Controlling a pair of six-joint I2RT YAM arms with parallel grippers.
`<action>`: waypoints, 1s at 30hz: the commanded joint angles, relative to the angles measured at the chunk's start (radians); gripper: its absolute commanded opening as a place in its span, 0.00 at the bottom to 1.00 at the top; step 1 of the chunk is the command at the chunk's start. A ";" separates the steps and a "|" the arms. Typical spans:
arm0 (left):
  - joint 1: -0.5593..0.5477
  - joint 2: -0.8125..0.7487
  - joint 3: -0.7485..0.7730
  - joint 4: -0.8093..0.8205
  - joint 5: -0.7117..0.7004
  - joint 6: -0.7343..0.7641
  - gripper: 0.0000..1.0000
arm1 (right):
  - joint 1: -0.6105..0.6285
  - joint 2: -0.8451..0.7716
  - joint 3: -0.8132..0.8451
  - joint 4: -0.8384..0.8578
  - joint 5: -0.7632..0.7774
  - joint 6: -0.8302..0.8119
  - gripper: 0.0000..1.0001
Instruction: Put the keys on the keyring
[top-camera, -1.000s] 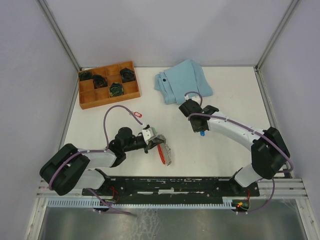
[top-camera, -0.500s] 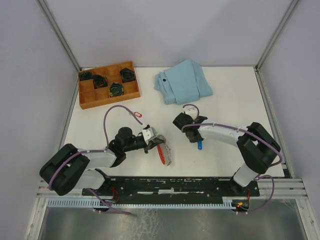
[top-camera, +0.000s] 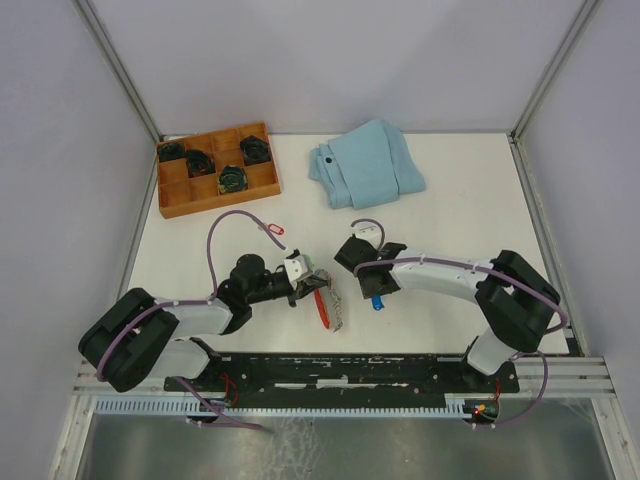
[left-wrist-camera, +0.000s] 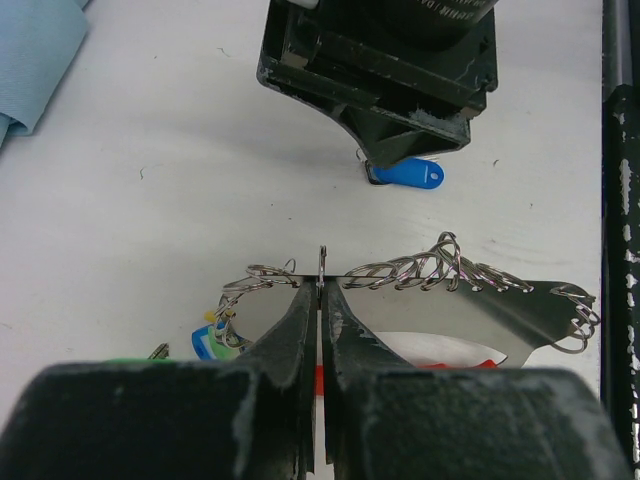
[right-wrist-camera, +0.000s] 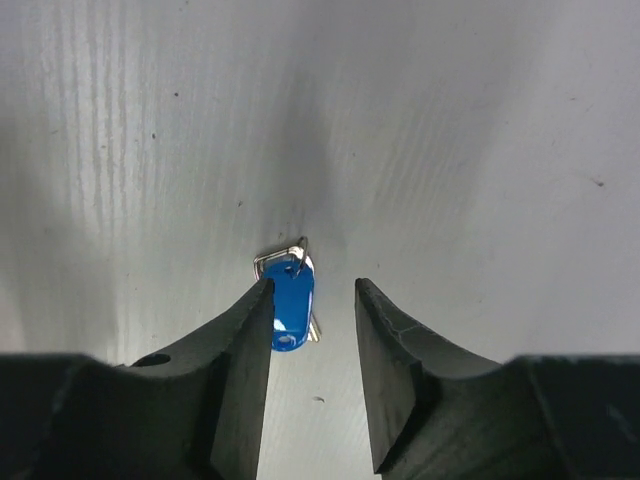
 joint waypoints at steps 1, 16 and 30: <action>0.005 -0.024 0.041 0.036 0.007 0.026 0.03 | -0.022 -0.098 0.021 -0.017 -0.102 -0.094 0.49; 0.005 -0.027 0.042 0.036 0.016 0.021 0.03 | -0.039 -0.101 -0.095 0.060 -0.275 -0.119 0.49; 0.005 -0.039 0.039 0.030 0.011 0.021 0.03 | -0.042 -0.021 -0.079 0.258 -0.358 0.031 0.45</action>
